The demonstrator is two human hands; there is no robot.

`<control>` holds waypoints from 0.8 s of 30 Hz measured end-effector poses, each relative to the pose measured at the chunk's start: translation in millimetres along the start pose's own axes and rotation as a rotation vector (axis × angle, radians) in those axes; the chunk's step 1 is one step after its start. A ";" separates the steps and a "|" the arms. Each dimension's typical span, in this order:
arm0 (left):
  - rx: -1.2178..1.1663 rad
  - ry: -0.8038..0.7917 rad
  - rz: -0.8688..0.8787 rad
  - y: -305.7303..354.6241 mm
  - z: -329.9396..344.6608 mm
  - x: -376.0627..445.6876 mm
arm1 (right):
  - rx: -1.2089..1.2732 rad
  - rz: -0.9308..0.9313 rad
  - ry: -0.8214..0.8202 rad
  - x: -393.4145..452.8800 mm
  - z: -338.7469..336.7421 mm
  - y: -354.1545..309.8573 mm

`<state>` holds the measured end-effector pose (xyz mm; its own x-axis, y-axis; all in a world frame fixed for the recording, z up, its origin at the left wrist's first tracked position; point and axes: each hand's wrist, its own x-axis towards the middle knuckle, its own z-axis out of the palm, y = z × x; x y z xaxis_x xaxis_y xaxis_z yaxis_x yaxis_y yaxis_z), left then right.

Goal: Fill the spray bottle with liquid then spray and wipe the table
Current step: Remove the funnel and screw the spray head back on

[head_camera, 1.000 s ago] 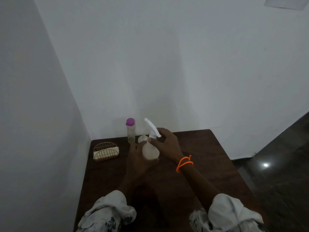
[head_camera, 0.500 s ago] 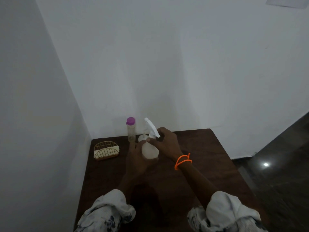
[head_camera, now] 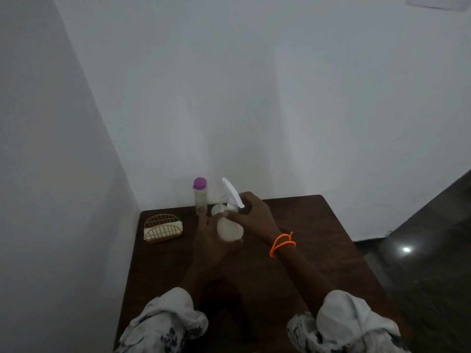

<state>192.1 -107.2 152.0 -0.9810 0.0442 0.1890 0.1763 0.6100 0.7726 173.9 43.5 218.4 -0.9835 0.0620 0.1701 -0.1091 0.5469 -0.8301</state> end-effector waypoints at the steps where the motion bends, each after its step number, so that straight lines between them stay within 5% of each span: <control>1: 0.002 -0.002 -0.006 -0.2 0.2 0.2 | 0.002 -0.031 -0.012 -1.2 0.4 -0.1; 24: 0.007 -0.037 -0.012 -10.9 5.3 -1.9 | -0.078 -0.056 -0.009 -2.9 -2.3 7.1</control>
<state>191.6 -109.7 140.0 -0.9854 0.0658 0.1572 0.1640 0.6161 0.7704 176.4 49.1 213.2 -0.9775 0.0226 0.2097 -0.1523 0.6123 -0.7758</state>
